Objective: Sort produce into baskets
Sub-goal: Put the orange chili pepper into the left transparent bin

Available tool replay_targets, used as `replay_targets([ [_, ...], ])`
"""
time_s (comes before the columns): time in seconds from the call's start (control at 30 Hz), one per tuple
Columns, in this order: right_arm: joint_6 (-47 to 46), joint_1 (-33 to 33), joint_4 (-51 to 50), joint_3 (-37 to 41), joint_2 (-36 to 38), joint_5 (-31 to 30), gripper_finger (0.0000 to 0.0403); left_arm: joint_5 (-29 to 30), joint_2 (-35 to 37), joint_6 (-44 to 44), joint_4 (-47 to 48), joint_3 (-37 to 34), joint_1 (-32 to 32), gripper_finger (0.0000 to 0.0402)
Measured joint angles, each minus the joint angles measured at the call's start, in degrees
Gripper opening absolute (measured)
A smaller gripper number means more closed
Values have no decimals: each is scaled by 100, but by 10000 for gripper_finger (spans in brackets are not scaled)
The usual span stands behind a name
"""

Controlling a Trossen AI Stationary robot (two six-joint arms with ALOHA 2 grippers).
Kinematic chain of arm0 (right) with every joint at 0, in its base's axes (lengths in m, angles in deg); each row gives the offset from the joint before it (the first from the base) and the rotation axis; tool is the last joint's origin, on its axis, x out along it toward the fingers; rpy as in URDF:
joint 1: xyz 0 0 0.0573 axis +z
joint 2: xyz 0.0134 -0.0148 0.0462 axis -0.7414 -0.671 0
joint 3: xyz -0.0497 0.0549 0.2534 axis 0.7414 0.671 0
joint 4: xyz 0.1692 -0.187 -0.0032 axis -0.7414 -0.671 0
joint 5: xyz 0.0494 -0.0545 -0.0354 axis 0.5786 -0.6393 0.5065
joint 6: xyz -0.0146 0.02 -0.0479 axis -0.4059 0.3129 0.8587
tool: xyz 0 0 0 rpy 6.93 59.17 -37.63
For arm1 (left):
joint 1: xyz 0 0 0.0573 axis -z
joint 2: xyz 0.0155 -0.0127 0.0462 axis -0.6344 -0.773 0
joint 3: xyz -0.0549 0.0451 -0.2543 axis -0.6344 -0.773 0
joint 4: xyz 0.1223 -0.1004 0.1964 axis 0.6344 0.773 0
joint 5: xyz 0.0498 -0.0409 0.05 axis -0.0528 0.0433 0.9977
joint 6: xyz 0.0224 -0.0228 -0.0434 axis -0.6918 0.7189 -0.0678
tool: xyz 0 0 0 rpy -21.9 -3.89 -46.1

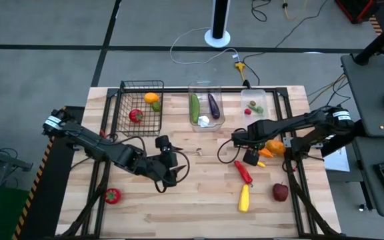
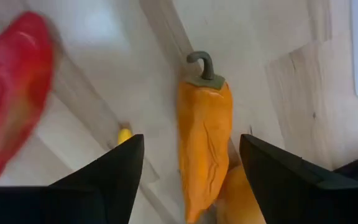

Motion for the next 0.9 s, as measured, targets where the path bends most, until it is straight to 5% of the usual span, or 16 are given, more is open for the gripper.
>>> replay_targets([
  [0.43, -56, -2, 859, 637, -91, -269, 240, -295, 13, -583, -1137, -399, -9, 288],
  [0.9, 345, -23, 1425, 777, -588, -423, 220, -253, 15, -580, -1348, -457, -20, 288],
])
